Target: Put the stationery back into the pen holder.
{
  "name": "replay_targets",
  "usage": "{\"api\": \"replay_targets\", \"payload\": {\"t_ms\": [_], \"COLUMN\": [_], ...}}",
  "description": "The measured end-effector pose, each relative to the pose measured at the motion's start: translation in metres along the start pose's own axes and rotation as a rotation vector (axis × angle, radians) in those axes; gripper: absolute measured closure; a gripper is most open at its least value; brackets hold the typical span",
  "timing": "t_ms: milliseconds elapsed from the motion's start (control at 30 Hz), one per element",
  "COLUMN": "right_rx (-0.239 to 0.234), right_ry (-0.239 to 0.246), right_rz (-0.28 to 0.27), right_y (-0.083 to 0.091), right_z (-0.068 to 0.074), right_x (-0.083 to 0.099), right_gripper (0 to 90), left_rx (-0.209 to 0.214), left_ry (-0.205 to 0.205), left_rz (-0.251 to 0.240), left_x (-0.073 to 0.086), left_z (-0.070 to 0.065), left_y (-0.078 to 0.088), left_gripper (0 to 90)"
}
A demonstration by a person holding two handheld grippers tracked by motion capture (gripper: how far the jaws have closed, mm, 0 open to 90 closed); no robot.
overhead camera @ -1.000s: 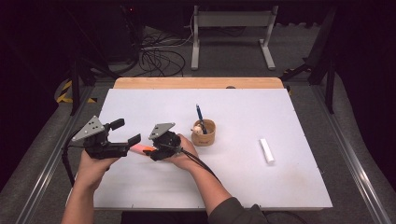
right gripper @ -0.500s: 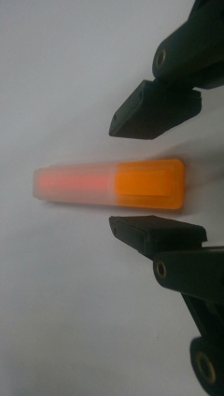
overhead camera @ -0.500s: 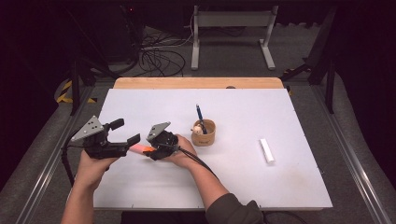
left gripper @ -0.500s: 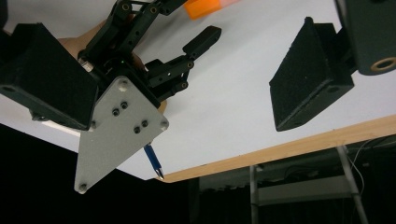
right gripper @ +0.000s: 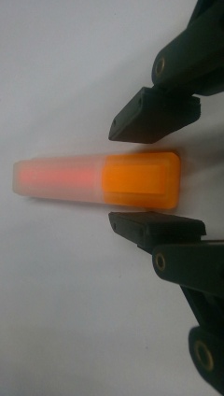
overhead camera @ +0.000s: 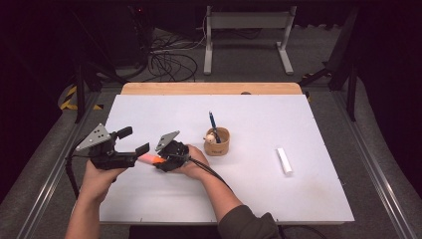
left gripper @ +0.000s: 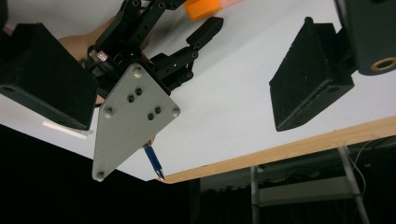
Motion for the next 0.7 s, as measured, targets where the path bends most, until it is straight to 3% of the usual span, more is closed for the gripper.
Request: {"api": "replay_targets", "payload": {"t_ms": [467,700], "right_rx": [-0.007,-0.001], "right_ry": [-0.005,-0.003], "right_rz": [-0.004,-0.006], "right_y": [-0.0004,-0.0004], "right_z": [-0.0003,0.0003], "right_x": [0.0008,0.0011], "right_gripper": [58.9,65.1], "left_rx": [-0.001,0.001], "left_ry": [0.0,-0.005], "left_rz": [0.003,0.006], "left_x": [0.0005,0.0011], "left_z": [-0.0009,-0.0017], "left_y": [0.0003,-0.0008], "left_gripper": [8.5,8.6]}}
Point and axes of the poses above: each handheld gripper's, and its own axes: y roughly backward along the jaws, x roughly out of its underside, z roughly to its left, the point moved 8 cm from there along -y, roughly forward along the jaws, and after that the axes turned 13 degrees about -x, right-handed, at the moved point
